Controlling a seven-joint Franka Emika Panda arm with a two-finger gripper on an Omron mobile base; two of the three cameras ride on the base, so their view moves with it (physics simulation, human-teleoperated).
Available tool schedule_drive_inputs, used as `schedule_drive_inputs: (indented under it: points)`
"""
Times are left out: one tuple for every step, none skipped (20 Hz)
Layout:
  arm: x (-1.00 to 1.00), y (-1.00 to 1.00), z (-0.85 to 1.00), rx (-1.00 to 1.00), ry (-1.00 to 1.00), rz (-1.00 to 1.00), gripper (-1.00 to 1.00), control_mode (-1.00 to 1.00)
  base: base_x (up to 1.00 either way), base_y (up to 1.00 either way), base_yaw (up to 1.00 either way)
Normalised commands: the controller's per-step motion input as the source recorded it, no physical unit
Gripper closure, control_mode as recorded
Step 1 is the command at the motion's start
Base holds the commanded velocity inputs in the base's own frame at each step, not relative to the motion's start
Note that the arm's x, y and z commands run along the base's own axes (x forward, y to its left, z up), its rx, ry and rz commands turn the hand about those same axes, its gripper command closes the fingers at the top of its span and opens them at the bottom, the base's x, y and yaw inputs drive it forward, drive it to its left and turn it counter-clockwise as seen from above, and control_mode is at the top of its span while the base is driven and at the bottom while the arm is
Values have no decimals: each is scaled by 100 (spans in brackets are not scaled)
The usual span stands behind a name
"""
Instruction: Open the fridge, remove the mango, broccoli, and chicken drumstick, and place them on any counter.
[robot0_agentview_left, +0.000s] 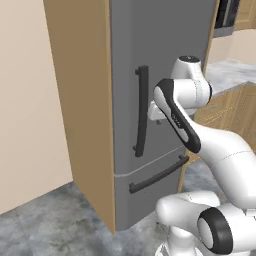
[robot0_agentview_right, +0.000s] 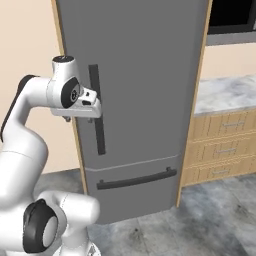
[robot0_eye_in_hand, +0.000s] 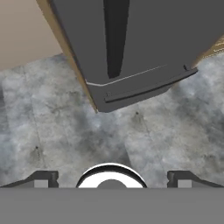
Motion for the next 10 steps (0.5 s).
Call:
schedule_drive_inputs:
  points:
    - [0, 0, 0, 0, 0, 0, -100, 100, 0, 66, -34]
    - [0, 0, 0, 0, 0, 0, -100, 100, 0, 59, -32]
    - [0, 0, 0, 0, 0, 0, -100, 100, 0, 59, -31]
    - [0, 0, 0, 0, 0, 0, -100, 100, 0, 60, -29]
    - [0, 0, 0, 0, 0, 0, -100, 100, 0, 53, -26]
    - [0, 32, 0, 0, -12, -19, -100, -100, 0, 0, 0]
    - [0, 16, 0, 0, -17, -12, -100, -100, 0, 0, 0]
    - [0, 4, 0, 0, -25, -6, -100, -100, 0, 0, 0]
    - [0, 0, 3, 2, -26, 0, -100, -100, 0, 0, 0]
    - [0, 0, 6, 7, -36, 0, -100, -100, 0, 0, 0]
